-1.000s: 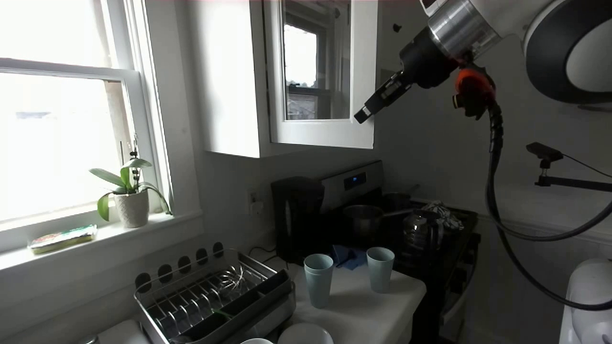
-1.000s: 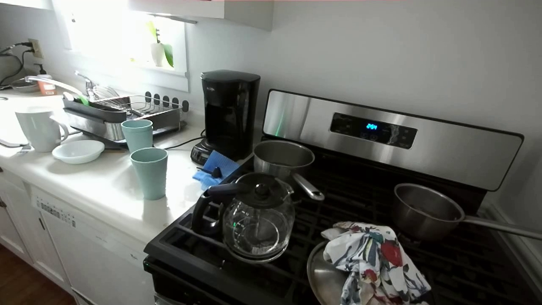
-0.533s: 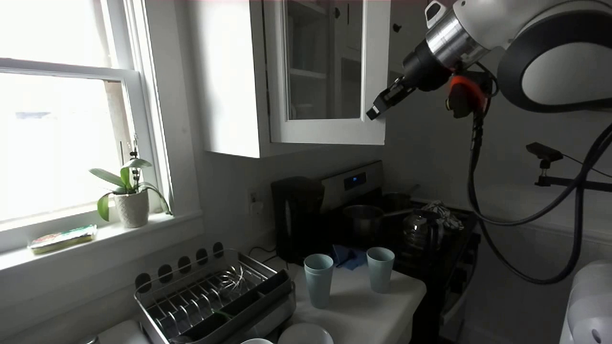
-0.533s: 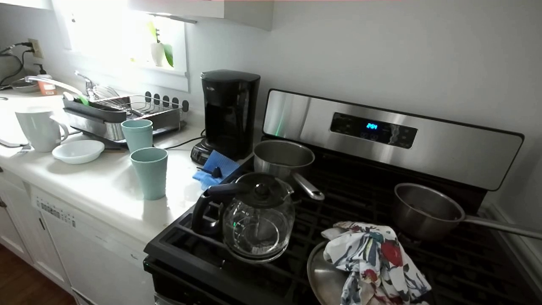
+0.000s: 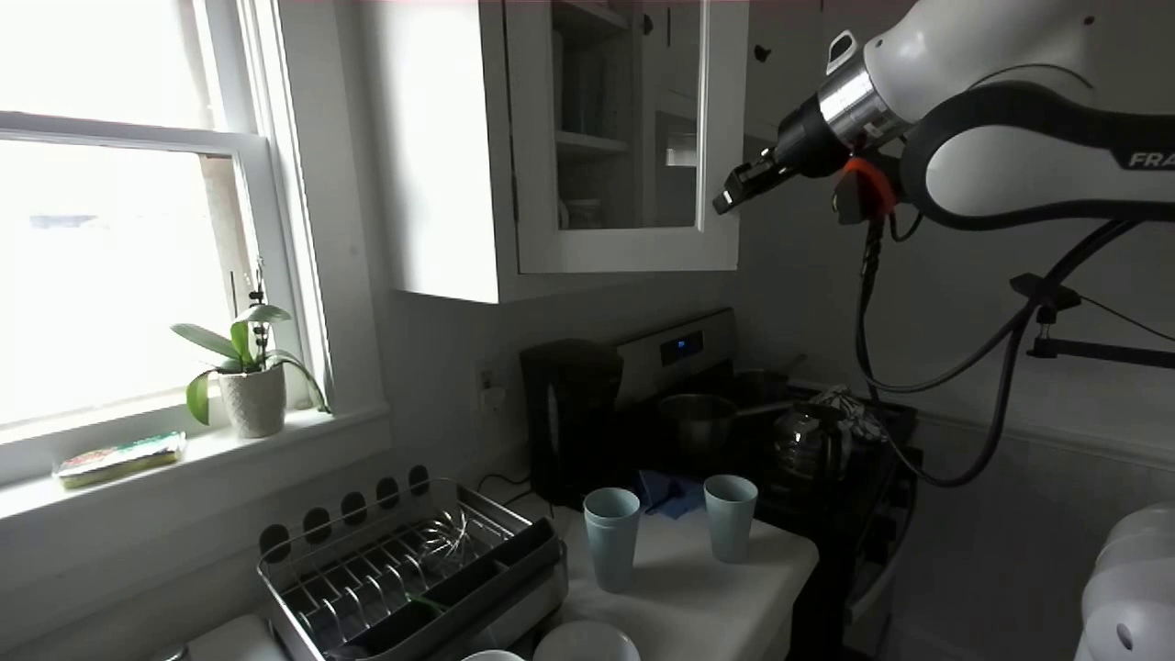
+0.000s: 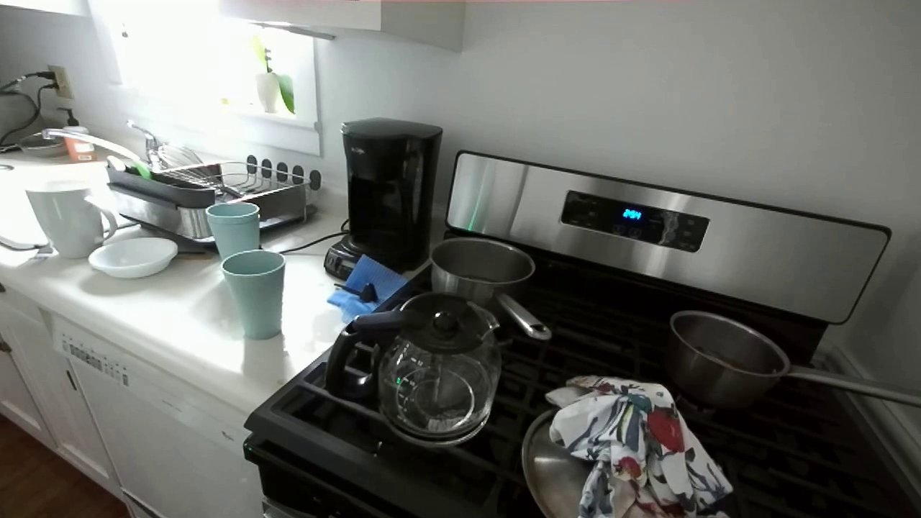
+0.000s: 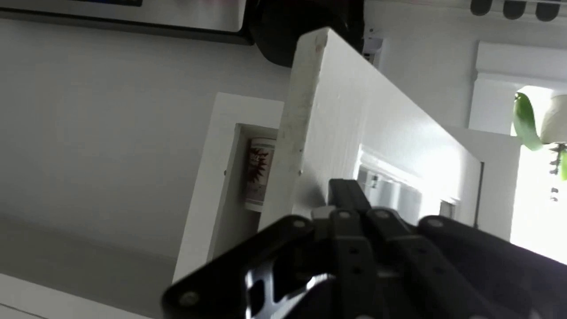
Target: Open the top left cabinet door, pick up a light blue cup from the cabinet and put it on the kitchen counter, close the cabinet door
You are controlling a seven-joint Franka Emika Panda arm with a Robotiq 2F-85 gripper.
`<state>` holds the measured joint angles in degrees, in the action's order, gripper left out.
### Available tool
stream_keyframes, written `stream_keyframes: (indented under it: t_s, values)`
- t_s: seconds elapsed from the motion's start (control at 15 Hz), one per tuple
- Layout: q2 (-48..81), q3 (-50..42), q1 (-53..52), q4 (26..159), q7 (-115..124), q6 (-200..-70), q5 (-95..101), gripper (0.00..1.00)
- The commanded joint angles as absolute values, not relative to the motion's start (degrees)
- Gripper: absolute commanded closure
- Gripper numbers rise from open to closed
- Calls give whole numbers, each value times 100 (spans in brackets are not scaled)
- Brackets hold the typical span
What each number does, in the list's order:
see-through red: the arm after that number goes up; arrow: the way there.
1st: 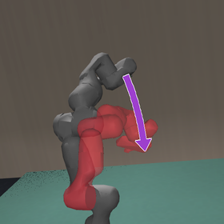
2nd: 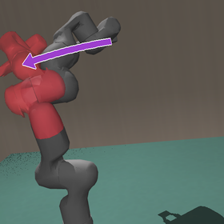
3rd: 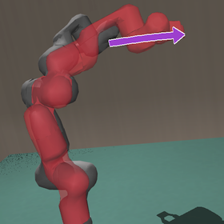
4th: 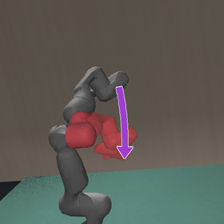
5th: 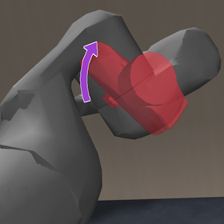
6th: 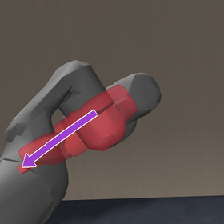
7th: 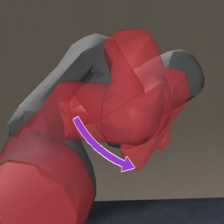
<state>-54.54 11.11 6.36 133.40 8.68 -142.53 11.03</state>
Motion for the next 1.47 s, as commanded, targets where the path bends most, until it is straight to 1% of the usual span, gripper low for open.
stream_keyframes:
  t_s: [0.0, 0.07, 0.13, 0.27, 0.53, 0.67, 0.93, 1.13, 1.4]
  values:
    - [-5097, 790, 816, 13287, 856, -14813, 1127, 100]
    - [-4975, 625, 688, 13257, 714, -14887, 1041, 100]
    - [-5193, 821, 750, 13319, 819, -14639, 1076, 99]
    - [-5038, 667, 753, 13311, 752, -14787, 1060, 99]
    - [-4981, 650, 743, 13301, 742, -14827, 1057, 100]
    - [-4802, 689, 1016, 13197, 866, -14903, 1167, 100]
    - [-4331, 563, 1069, 12932, 808, -15079, 1086, 100]
    - [-3868, 440, 936, 12725, 687, -15607, 1021, 100]
    - [-3167, 380, 1040, 12347, 746, -16431, 979, 100]
